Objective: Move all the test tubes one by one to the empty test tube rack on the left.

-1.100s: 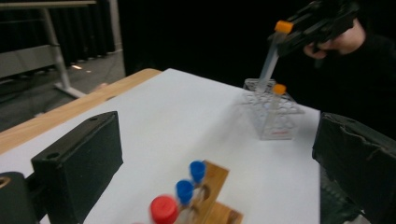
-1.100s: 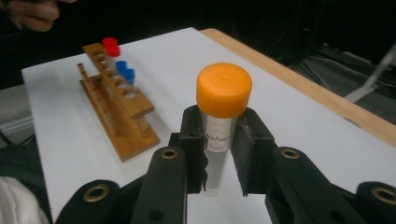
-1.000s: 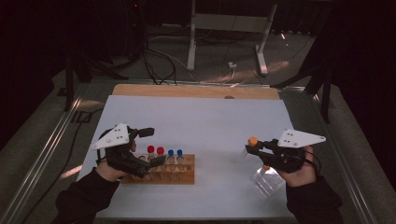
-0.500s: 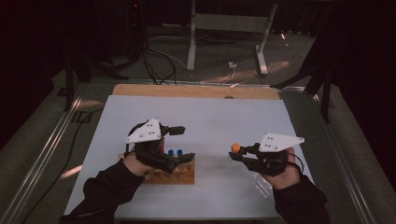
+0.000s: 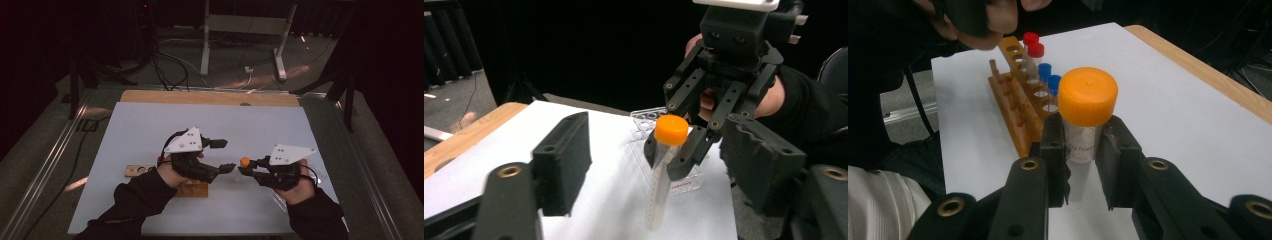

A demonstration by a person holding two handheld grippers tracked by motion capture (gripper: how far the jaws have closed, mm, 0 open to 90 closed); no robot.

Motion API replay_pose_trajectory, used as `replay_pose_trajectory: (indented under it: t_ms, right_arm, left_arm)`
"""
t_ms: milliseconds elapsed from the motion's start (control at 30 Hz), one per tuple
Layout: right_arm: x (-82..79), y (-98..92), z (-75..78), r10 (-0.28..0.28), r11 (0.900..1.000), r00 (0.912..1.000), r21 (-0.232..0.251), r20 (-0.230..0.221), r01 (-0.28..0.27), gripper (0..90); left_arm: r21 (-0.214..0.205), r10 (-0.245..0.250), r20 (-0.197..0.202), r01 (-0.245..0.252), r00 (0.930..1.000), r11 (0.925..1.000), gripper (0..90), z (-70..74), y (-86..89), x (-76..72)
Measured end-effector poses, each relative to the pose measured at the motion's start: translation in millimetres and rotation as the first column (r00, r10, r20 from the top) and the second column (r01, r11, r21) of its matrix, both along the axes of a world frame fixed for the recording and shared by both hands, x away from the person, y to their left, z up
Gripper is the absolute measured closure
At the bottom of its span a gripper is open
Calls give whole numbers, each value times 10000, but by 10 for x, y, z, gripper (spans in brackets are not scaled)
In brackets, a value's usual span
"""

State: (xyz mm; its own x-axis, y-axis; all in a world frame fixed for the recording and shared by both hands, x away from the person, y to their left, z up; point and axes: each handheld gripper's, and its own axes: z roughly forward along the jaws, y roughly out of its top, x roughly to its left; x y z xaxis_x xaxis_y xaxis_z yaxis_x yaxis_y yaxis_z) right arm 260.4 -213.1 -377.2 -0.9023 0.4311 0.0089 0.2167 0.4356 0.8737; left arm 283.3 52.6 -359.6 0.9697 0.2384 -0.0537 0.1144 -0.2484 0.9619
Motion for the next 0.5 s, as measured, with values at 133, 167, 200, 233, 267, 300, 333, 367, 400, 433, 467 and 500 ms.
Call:
replay_pose_trajectory:
  t_ms: [133, 167, 200, 233, 267, 300, 333, 367, 400, 433, 467, 500]
  right_arm:
    - [-1, 21, 4, 58, 10000, 10000, -9, 4, -58, 744]
    - [1, 26, 4, 64, 10000, 10000, -2, 13, -64, 743]
    - [3, 31, 3, 89, 10000, 10000, -11, 18, -89, 744]
    - [5, 34, 4, 97, 10000, 10000, 6, 8, -97, 743]
    - [4, 37, 6, 98, 10000, 10000, 11, -3, -98, 743]
    - [4, 42, 7, 100, 9999, 9999, -8, 4, -100, 743]
    - [4, 45, 9, 106, 9999, 9999, 10, 2, -106, 743]
    - [4, 47, 11, 125, 9999, 9999, 13, 2, -125, 743]
    - [4, 49, 12, 126, 9999, 9999, 5, 12, -126, 743]
    - [4, 52, 12, 130, 9999, 9999, 13, -2, -130, 743]
    - [5, 54, 12, 150, 9999, 9999, 26, -16, -150, 743]
    - [5, 56, 12, 150, 9999, 9999, 13, -9, -150, 743]
  left_arm:
    - [130, -145, 45, 145, 9999, 9998, 384, -11, -96, -9]
    - [172, -202, 50, 201, 9998, 9996, 405, -16, -116, -8]
    - [214, -198, 68, 197, 9998, 9996, 425, -22, -138, -10]
    - [245, -199, 30, 198, 9998, 9995, 433, -29, -156, -10]
    - [279, -217, 48, 216, 9998, 9994, 459, -36, -169, -10]
    - [289, -200, 63, 198, 9998, 9994, 474, -41, -182, -8]
    - [299, -220, 34, 219, 9998, 9993, 501, -46, -192, -4]
    - [284, -179, 75, 177, 9998, 9994, 525, -51, -202, -3]
    - [282, -198, 42, 197, 9998, 9994, 549, -54, -210, 4]
    - [261, -224, 62, 222, 9997, 9994, 568, -58, -220, 4]
    - [272, -262, 74, 260, 9996, 9993, 584, -61, -231, 6]
    - [274, -322, 52, 321, 9995, 9991, 604, -65, -244, 4]
